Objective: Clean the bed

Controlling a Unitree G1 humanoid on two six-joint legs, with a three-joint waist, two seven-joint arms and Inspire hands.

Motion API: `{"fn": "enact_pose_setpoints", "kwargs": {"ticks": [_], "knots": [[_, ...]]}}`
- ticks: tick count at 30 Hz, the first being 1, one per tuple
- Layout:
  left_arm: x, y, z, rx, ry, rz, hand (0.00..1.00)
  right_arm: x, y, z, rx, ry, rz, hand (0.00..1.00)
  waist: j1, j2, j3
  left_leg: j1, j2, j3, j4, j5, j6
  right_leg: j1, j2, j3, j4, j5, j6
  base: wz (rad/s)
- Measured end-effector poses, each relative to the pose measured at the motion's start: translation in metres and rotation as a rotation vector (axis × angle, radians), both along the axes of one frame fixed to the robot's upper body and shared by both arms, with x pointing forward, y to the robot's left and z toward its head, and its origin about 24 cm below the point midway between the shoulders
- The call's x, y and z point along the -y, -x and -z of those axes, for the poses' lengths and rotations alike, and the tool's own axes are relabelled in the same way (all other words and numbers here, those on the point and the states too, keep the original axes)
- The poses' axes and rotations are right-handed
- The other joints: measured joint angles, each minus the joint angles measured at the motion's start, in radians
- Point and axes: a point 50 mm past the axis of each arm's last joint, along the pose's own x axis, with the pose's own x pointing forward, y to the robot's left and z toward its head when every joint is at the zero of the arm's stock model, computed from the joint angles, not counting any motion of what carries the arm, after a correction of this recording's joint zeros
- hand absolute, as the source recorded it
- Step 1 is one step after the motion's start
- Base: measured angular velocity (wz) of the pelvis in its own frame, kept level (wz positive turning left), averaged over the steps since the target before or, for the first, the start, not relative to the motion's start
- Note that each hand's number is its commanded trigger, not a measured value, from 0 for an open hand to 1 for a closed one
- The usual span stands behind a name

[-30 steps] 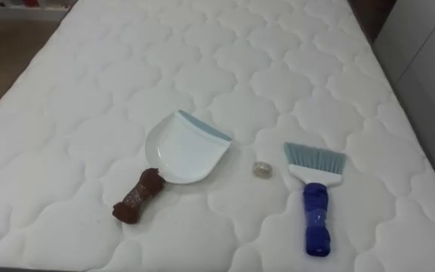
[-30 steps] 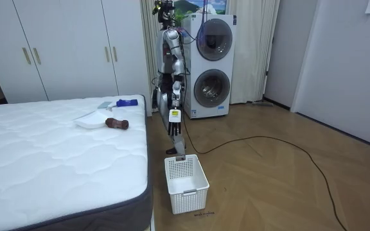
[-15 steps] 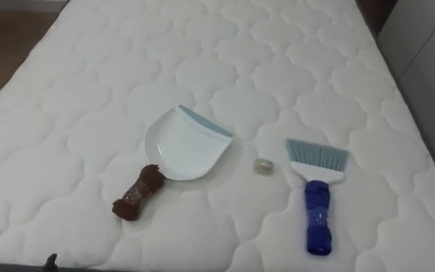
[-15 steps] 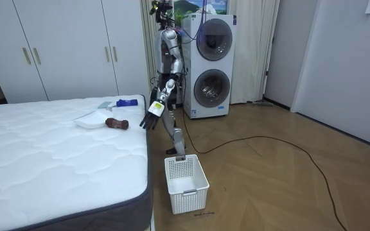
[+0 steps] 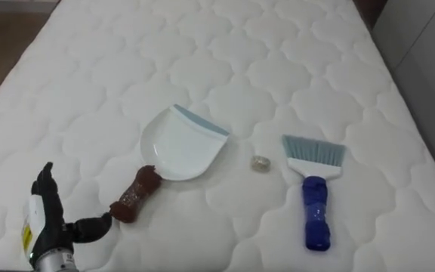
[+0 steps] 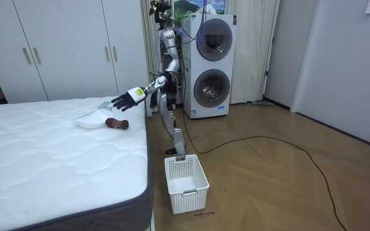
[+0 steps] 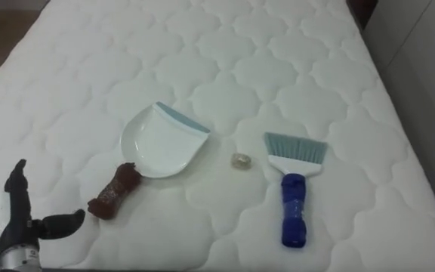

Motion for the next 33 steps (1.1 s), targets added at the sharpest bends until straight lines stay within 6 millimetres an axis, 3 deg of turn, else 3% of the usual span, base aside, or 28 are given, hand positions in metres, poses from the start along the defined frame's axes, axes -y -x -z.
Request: {"fn": "enact_pose_setpoints", "kwargs": {"ticks": [8, 16, 18, 23, 26, 33], "knots": [[0.007, -0.028, -0.016, 0.094, 0.034, 0.04, 0.0, 0.001, -0.005, -0.001, 0.0, -0.01, -0.008, 0.0, -0.035, 0.003, -0.0016, -0.032, 0.0, 0.008, 0.002, 0.001, 0.001, -0.037, 0.0, 0.008, 0.019, 0.0, 0.0, -0.03], [0.013, -0.057, -0.018, 0.099, 0.058, 0.056, 0.0, 0.001, -0.015, -0.002, -0.01, -0.019, -0.04, 0.0, -0.064, 0.006, 0.0032, -0.089, 0.001, 0.02, 0.025, 0.001, 0.002, -0.097, -0.001, 0.025, 0.032, 0.009, -0.001, -0.08], [0.012, -0.063, -0.012, 0.056, 0.061, 0.048, 0.0, 0.0, -0.023, -0.003, 0.001, -0.016, -0.058, 0.0, -0.07, 0.006, 0.01, -0.109, 0.001, 0.02, 0.039, 0.001, 0.002, -0.122, -0.001, 0.032, 0.048, 0.01, -0.001, -0.11], [0.011, -0.065, -0.005, 0.015, 0.07, 0.038, 0.0, -0.002, -0.04, -0.005, 0.039, -0.003, -0.093, 0.0, -0.095, 0.01, 0.0158, -0.184, 0.0, 0.022, 0.077, 0.001, 0.002, -0.192, -0.002, 0.051, 0.068, 0.013, -0.001, -0.11], [0.011, -0.069, -0.002, -0.007, 0.073, 0.032, 0.0, -0.002, -0.05, -0.008, 0.068, 0.02, -0.104, 0.0, -0.104, 0.016, 0.0236, -0.227, 0.0, 0.023, 0.09, 0.001, 0.002, -0.246, -0.002, 0.051, 0.096, 0.013, -0.001, -0.04], [0.009, -0.09, -0.014, 0.004, 0.039, 0.062, 0.0, -0.004, -0.082, -0.016, 0.158, 0.02, -0.124, 0.0, -0.128, 0.017, 0.0348, -0.336, -0.001, 0.022, 0.112, 0.001, 0.002, -0.368, -0.006, 0.049, 0.14, 0.014, -0.002, -0.01]]}}
